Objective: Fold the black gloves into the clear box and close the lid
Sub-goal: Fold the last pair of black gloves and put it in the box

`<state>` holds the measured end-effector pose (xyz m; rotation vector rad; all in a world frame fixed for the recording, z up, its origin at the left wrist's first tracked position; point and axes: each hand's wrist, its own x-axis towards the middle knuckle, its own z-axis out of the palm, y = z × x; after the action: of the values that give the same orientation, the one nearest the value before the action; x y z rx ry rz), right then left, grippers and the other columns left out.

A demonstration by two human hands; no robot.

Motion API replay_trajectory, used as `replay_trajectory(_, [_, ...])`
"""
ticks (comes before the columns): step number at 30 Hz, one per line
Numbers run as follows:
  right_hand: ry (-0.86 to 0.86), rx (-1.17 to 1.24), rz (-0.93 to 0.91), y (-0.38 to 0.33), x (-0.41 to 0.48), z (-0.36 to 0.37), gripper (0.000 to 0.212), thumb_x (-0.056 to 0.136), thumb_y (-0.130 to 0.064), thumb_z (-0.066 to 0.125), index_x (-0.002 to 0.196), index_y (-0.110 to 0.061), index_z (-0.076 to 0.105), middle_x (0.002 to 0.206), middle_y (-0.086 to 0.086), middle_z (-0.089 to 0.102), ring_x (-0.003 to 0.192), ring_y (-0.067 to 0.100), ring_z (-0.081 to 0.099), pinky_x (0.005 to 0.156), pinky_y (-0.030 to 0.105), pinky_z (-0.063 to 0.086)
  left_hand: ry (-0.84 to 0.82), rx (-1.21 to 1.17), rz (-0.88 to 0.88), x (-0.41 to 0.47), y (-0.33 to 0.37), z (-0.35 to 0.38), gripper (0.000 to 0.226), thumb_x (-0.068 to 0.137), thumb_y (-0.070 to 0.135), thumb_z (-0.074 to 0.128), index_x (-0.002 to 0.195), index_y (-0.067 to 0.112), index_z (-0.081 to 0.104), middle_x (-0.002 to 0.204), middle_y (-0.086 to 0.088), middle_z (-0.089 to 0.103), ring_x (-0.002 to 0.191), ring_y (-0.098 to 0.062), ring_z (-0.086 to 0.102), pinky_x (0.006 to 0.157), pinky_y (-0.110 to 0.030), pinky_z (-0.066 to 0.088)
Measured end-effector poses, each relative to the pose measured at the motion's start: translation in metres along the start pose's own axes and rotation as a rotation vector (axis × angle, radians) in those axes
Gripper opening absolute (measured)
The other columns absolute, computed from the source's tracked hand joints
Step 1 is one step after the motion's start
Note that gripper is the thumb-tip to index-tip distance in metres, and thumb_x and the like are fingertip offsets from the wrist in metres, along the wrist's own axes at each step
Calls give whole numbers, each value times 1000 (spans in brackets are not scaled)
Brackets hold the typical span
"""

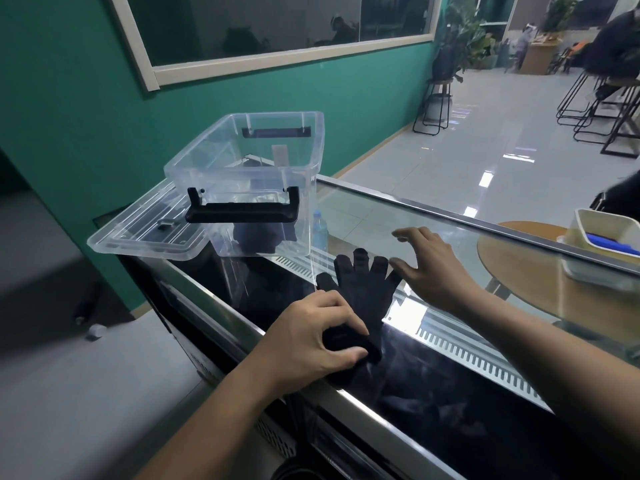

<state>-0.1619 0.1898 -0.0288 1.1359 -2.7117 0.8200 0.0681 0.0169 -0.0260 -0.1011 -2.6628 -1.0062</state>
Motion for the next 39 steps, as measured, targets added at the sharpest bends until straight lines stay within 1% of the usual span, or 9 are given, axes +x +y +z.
replay_trajectory(5, [108, 99, -237, -10, -9, -7, 28, 104, -19, 69, 132, -19, 67, 128, -1, 66, 115, 12, 62, 100, 34, 53, 66, -5, -25, -1, -3, 2, 17, 87, 34, 88, 103, 33, 82, 105, 18, 67, 105, -12, 69, 92, -26, 55])
replay_trajectory(8, [24, 189, -454, -31, -25, -12, 13, 99, -17, 76, 111, -19, 75, 106, -7, 68, 96, -2, 63, 85, 18, 51, 151, 40, -43, 0, -5, 6, 16, 90, 34, 85, 105, 31, 82, 105, 19, 67, 105, -9, 69, 92, -25, 55])
replay_trajectory(13, [-248, 227, -604, -60, -45, -10, 21, 98, -35, 77, 111, -21, 69, 106, -10, 63, 97, 12, 62, 84, 33, 52, 209, -8, -88, 4, -11, 5, 12, 89, 27, 87, 100, 25, 82, 100, 15, 71, 98, -11, 73, 86, -33, 58])
replay_trajectory(16, [-268, 188, -609, -59, -47, -6, 37, 92, -43, 82, 118, -25, 64, 110, -14, 60, 102, 11, 59, 86, 31, 51, 237, -71, -138, 5, -13, 4, 9, 90, 25, 87, 97, 27, 82, 98, 13, 74, 95, -12, 75, 86, -37, 59])
replay_trajectory(21, [-190, 163, -597, -54, -44, 5, 31, 89, -24, 80, 116, -24, 65, 106, -14, 61, 95, 9, 58, 80, 35, 54, 239, -113, -152, 5, -13, 3, 7, 91, 27, 86, 97, 28, 82, 97, 11, 77, 94, -16, 76, 87, -42, 59])
replay_trajectory(24, [-199, 206, -555, -50, -41, 9, 26, 90, -23, 81, 112, -25, 67, 103, -14, 65, 93, 7, 61, 79, 34, 55, 260, -102, -146, 6, -10, 2, 9, 90, 29, 87, 96, 27, 81, 98, 12, 74, 98, -15, 74, 88, -35, 59])
replay_trajectory(28, [-164, 259, -482, -46, -40, 9, 30, 94, -25, 83, 119, -30, 68, 104, -18, 72, 90, 0, 64, 78, 20, 53, 242, -78, -174, 6, -6, 0, 23, 83, 32, 90, 102, 31, 76, 105, 15, 68, 104, -10, 69, 88, -20, 54])
replay_trajectory(34, [-97, 360, -369, -46, -40, 11, 34, 94, -29, 82, 124, -34, 67, 95, -15, 75, 86, 10, 74, 80, 32, 60, 302, -117, -261, 7, -5, 1, 16, 92, 21, 81, 101, 32, 74, 89, 13, 77, 88, -5, 75, 79, -25, 59])
replay_trajectory(39, [-45, 357, -302, -47, -39, 15, 21, 95, -41, 78, 110, -41, 62, 81, -12, 71, 75, 10, 67, 73, 34, 58, 377, -153, -294, 6, -5, 1, 7, 98, 27, 78, 103, 30, 74, 90, 16, 79, 90, -2, 77, 82, -22, 60])
